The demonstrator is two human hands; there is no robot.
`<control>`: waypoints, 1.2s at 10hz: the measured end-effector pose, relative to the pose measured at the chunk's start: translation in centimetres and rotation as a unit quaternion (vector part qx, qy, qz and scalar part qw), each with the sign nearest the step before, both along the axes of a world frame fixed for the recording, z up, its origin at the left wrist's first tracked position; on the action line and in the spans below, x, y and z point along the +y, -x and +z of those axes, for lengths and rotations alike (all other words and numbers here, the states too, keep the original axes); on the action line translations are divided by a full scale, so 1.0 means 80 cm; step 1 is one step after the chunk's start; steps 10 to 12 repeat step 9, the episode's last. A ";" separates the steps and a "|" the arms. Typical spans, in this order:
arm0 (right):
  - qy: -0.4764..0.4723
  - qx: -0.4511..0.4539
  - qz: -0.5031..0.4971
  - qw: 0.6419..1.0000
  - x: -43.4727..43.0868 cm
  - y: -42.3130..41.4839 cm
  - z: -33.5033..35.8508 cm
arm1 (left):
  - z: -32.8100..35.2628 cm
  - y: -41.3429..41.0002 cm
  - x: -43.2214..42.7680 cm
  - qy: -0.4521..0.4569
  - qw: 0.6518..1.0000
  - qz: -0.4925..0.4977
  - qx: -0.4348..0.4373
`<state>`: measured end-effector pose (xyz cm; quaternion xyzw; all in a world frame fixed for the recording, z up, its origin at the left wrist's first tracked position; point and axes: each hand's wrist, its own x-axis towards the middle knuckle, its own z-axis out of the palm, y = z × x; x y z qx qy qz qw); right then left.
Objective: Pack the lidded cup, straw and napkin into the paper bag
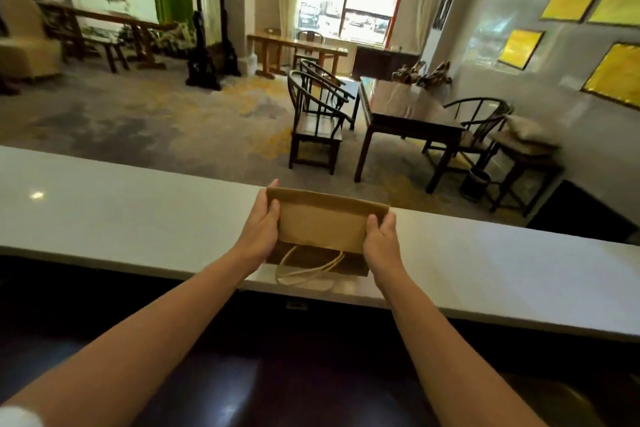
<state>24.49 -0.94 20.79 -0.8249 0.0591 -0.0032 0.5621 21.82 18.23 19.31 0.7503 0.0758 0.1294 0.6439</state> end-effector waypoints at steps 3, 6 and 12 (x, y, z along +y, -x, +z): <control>0.035 -0.004 0.030 0.999 -0.024 -0.032 -0.044 | -0.027 -0.027 -0.003 -0.041 0.997 -0.042 0.051; 0.229 -0.138 0.067 0.961 -0.059 -0.057 -0.016 | 0.000 -0.035 0.031 -0.271 0.960 -0.072 -0.011; 0.489 -0.095 0.275 0.823 -0.016 -0.083 0.121 | 0.137 -0.086 0.013 -0.619 0.746 -0.199 0.145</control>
